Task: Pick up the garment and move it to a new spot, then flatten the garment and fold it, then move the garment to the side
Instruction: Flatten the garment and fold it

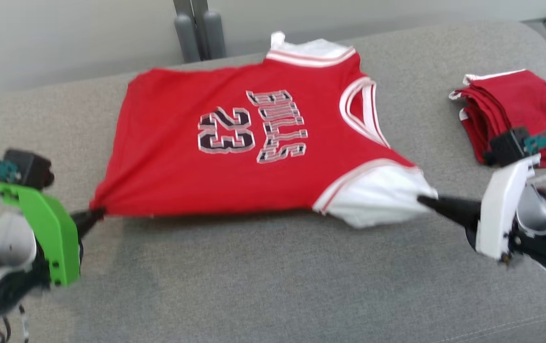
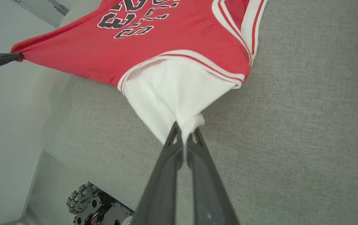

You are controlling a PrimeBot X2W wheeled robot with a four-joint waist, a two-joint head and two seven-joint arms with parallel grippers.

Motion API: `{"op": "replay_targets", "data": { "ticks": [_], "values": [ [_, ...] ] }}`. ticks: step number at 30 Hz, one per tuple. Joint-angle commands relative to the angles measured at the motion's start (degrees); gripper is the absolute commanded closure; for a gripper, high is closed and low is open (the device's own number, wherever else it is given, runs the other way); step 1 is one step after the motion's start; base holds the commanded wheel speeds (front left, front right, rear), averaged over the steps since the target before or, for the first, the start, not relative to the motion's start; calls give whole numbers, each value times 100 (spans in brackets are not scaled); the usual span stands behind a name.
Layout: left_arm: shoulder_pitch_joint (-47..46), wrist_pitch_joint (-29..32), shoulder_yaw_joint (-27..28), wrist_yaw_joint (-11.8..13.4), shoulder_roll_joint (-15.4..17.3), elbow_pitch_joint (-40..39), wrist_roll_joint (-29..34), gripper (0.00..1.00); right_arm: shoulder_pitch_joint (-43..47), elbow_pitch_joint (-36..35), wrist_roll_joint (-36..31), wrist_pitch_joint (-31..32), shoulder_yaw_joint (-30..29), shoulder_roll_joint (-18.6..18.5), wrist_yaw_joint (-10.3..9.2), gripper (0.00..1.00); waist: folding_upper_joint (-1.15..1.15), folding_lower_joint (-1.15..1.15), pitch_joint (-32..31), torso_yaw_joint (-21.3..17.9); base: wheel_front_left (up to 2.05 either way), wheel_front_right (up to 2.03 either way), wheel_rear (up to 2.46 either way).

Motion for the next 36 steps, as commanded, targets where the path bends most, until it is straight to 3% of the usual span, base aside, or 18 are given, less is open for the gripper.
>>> {"op": "replay_targets", "data": {
  "ticks": [1, 3, 8, 12, 17, 25, 36],
  "values": [
    [311, 71, -17, 175, 230, -350, -151, 100, 226, -179, 152, 158, 66, -190, 3, 100, 0, 1, -304, -18, 0, 0, 0],
    [770, 140, -76, 430, 622, -1085, -382, 100, 451, -644, 274, 343, 129, -544, 3, 100, 0, 1, -341, -31, 0, 0, 0],
    [1418, 274, -269, 609, 1205, -2079, -691, 100, 852, -1314, 283, 493, 234, -1214, 3, 100, 0, 1, -396, -31, 0, 0, 0],
    [1665, 288, -308, 761, 1491, -2588, -837, 100, 1014, -1780, 365, 579, 265, -1640, 3, 100, 0, 1, -415, -47, 0, 0, 0],
    [1555, 521, -305, 833, 1606, -2815, -917, 100, 887, -1940, 493, 877, 285, -1714, 3, 100, 0, 1, -347, -64, 0, 0, 0],
    [736, 1464, -158, 542, 1155, -2221, -1172, 100, 359, -1568, 923, 1376, 191, -1304, 3, 100, 0, 1, 51, 50, 0, 0, 0],
    [-586, 2605, -96, 387, 284, -673, -1160, 100, -641, -234, 1663, 1770, 70, -494, 3, 100, 0, 1, 570, 115, 0, 0, 0]
  ]
}}
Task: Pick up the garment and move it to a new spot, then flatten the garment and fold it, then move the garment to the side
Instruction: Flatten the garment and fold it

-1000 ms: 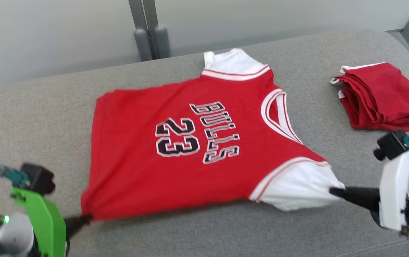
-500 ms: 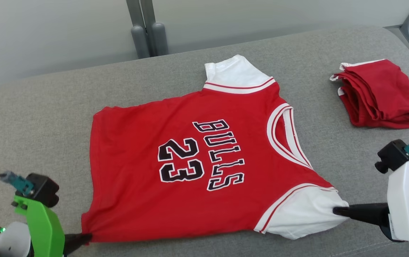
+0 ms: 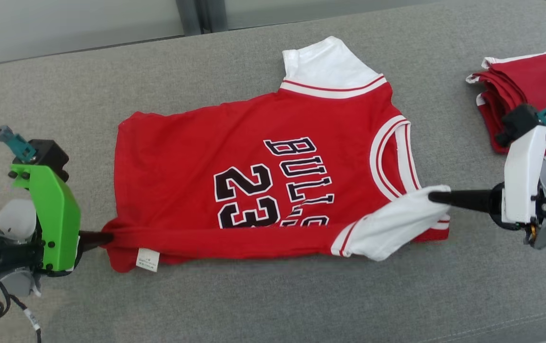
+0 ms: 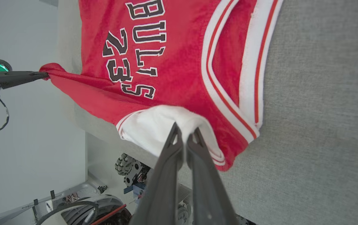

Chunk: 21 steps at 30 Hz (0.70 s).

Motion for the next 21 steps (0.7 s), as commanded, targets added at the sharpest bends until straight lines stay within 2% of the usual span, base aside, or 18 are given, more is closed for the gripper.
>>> {"op": "replay_targets", "data": {
  "ticks": [1, 7, 14, 21],
  "values": [
    [-135, 71, -22, -30, -88, 130, 71, 100, -102, 126, 76, 27, -4, 73, 4, 100, 0, 0, 137, 34, 0, 0, 0],
    [-484, 346, -56, -69, -414, 720, 78, 100, -483, 912, 330, 134, 47, 415, 3, 100, 0, 0, 282, 35, 0, 0, 0],
    [-631, 459, -75, -151, -477, 1032, 138, 100, -746, 1480, 513, 21, 53, 704, 3, 100, 0, 0, 372, 10, 0, 0, 0],
    [-760, 422, -71, -179, -692, 1220, 169, 100, -947, 1933, 450, -117, 84, 1065, 3, 100, 0, 0, 444, 2, 0, 0, 0]
  ]
}}
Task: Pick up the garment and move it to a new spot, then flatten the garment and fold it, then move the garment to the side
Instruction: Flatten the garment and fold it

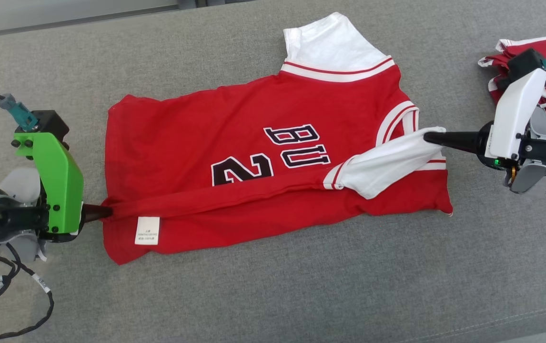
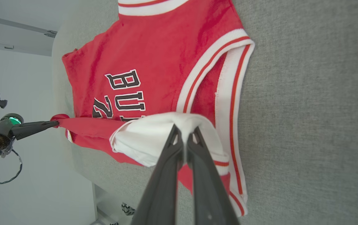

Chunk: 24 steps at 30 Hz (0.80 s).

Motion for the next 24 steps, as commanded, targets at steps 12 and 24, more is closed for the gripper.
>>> {"op": "replay_targets", "data": {
  "ticks": [12, 24],
  "values": [
    [110, -616, 53, -299, -192, 353, 255, 0, 90, 231, -260, -667, -111, 293, 3, 0, 0, 0, -259, 13, 0, 0, 0],
    [1140, -3841, 604, -293, -25, -202, 1238, 0, 1250, -976, -1421, -3793, -778, -116, 3, 0, 0, 0, -990, 102, 0, 0, 0]
  ]
}}
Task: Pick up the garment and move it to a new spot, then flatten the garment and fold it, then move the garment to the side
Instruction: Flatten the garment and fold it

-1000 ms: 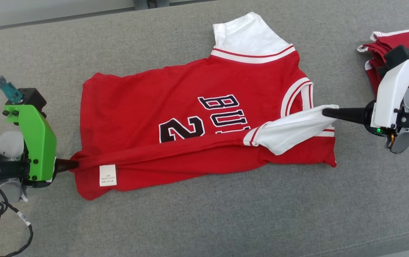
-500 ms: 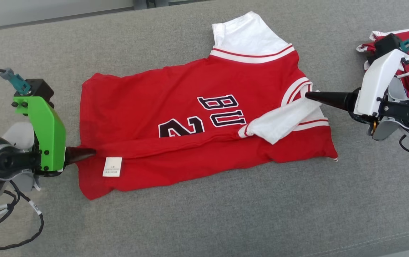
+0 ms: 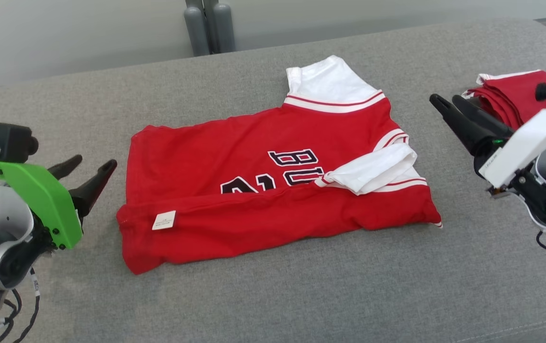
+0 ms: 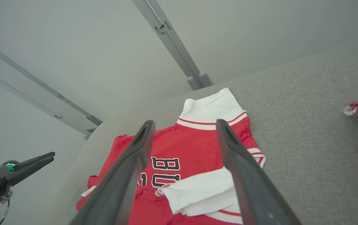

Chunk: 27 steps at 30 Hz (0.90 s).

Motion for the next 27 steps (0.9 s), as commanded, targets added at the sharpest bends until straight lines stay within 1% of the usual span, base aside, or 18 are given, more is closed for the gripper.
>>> {"op": "replay_targets", "data": {
  "ticks": [1, 2, 4, 6, 7, 9, 11, 13, 15, 16, 19, 22, 27],
  "values": [
    [240, -530, 108, 151, -11, -102, 193, 0, 272, -56, -182, -291, -20, -54, 3, 0, 0, 0, -238, 48, 0, 0, 0],
    [384, -853, 167, 258, -20, -146, 277, 0, 384, -99, -310, -412, -45, -55, 3, 0, 0, 0, -270, 47, 0, 0, 0],
    [709, -1492, 270, 539, -53, -261, 434, 0, 618, -44, -496, -550, -302, -48, 3, 0, 0, 0, -327, 45, 0, 0, 0],
    [1015, -2024, 326, 840, -111, -400, 613, 0, 926, 77, -780, -580, -904, 71, 3, 0, 0, 0, -367, 50, 0, 0, 0],
    [1193, -2304, 351, 1038, -136, -467, 693, 0, 1196, 152, -1008, -571, -1326, 208, 3, 0, 0, 0, -379, 48, 0, 0, 0],
    [1497, -2668, 313, 1371, -199, -573, 891, 0, 1761, 215, -1477, -569, -1990, 495, 3, 0, 0, 0, -391, 54, 0, 0, 0],
    [1805, -2919, 373, 1627, -359, -670, 857, 0, 2265, 201, -1964, -572, -2649, 757, 3, 0, 0, 0, -391, 58, 0, 0, 0],
    [2088, -3054, 432, 1857, -450, -683, 898, 0, 2779, 171, -2367, -572, -3116, 1016, 3, 0, 0, 0, -388, 53, 0, 0, 0],
    [2352, -3112, 466, 1954, -640, -713, 813, 0, 3220, 190, -2664, -573, -3371, 1255, 3, 0, 0, 0, -376, 51, 0, 0, 0],
    [2439, -3132, 498, 1978, -714, -713, 787, 0, 3357, 220, -2810, -573, -3420, 1309, 3, 0, 0, 0, -368, 53, 0, 0, 0],
    [2667, -3162, 539, 1963, -868, -600, 745, 0, 3601, 335, -3045, -574, -3403, 1502, 3, 0, 0, 0, -339, 51, 0, 0, 0],
    [2699, -3100, 484, 1866, -983, -435, 672, 0, 3593, 535, -3129, -491, -3310, 1623, 3, 0, 0, 0, -296, 48, 0, 0, 0],
    [2483, -2720, 295, 1677, -1041, -30, 620, 0, 3311, 923, -3208, -150, -3096, 1805, 3, 0, 0, 0, -228, 66, 0, 0, 0]
  ]
}}
